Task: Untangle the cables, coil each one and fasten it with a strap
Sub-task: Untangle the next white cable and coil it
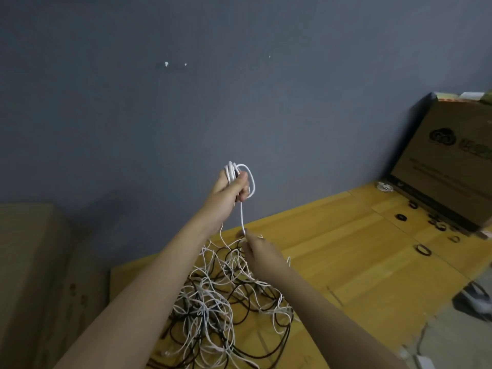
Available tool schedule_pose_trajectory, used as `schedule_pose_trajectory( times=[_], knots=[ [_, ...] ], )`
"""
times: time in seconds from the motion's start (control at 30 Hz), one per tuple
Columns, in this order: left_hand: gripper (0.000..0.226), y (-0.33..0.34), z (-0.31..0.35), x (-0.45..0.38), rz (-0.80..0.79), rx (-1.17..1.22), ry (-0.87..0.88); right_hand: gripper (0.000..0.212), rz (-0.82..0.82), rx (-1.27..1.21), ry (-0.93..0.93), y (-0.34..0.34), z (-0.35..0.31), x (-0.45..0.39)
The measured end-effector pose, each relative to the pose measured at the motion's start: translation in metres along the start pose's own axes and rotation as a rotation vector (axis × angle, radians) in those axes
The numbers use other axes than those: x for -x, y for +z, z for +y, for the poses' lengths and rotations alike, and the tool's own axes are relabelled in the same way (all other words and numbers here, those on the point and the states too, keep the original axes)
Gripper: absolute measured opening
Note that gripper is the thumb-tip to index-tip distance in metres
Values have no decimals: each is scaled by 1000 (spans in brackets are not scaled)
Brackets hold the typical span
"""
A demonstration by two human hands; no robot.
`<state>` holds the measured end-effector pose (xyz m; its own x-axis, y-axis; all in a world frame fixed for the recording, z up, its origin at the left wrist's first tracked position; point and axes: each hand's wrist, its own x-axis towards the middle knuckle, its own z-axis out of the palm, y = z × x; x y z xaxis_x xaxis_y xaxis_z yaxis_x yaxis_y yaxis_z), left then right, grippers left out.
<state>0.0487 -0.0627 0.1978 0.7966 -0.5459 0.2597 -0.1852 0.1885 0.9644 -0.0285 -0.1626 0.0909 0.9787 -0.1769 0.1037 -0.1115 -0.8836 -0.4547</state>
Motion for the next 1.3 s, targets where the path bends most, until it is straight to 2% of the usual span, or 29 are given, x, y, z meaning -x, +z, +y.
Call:
schedule_pose_trajectory(
  times=[0.03,0.1,0.17,0.23,0.3,0.4,0.47,0.5,0.57,0.63,0.73,0.83,0.93,1.0,1.07,1.13,1.2,1.3],
  knots=[
    [12,-2,-7,0,15,-90,18,27,-14,-2,-1,3,-1,5],
    [10,-5,-23,1,21,-241,50,26,-29,153,-71,8,-1,11],
    [20,-6,-34,3,9,-393,63,41,49,389,-243,10,-1,17],
    [33,-10,-43,4,-73,-584,49,58,137,513,-342,9,1,24],
    [42,-17,-48,6,-186,-843,17,54,252,467,-405,4,11,28],
    [54,-24,-51,13,-342,-1063,-80,35,375,268,-383,-13,26,31],
    [60,-26,-53,19,-456,-1111,-113,19,451,-23,-210,-31,28,32],
    [67,-26,-54,21,-496,-1140,-107,14,442,-217,-85,-42,28,32],
    [81,-26,-56,24,-503,-1163,-62,3,276,-560,127,-62,27,31],
    [71,-26,-55,23,-482,-1125,-22,2,99,-684,207,-71,32,31],
    [51,-25,-45,18,-382,-1057,22,10,-57,-834,288,-60,47,36],
    [47,-21,-37,12,-231,-1043,81,16,-170,-1008,280,-36,46,47],
    [49,-16,-31,8,-130,-1000,133,11,-280,-1093,279,-16,36,54],
    [47,-20,-26,5,-70,-963,162,11,-246,-1017,316,-3,44,55],
    [46,-30,-18,-1,28,-967,177,15,-184,-735,327,2,61,57],
    [45,-44,-10,-7,160,-1015,177,15,-128,-567,340,2,77,61],
    [44,-57,-5,-12,260,-1033,148,4,20,-621,390,-2,91,63],
    [43,-67,-8,-16,280,-1024,116,12,301,-742,439,-17,95,56]
  ],
)
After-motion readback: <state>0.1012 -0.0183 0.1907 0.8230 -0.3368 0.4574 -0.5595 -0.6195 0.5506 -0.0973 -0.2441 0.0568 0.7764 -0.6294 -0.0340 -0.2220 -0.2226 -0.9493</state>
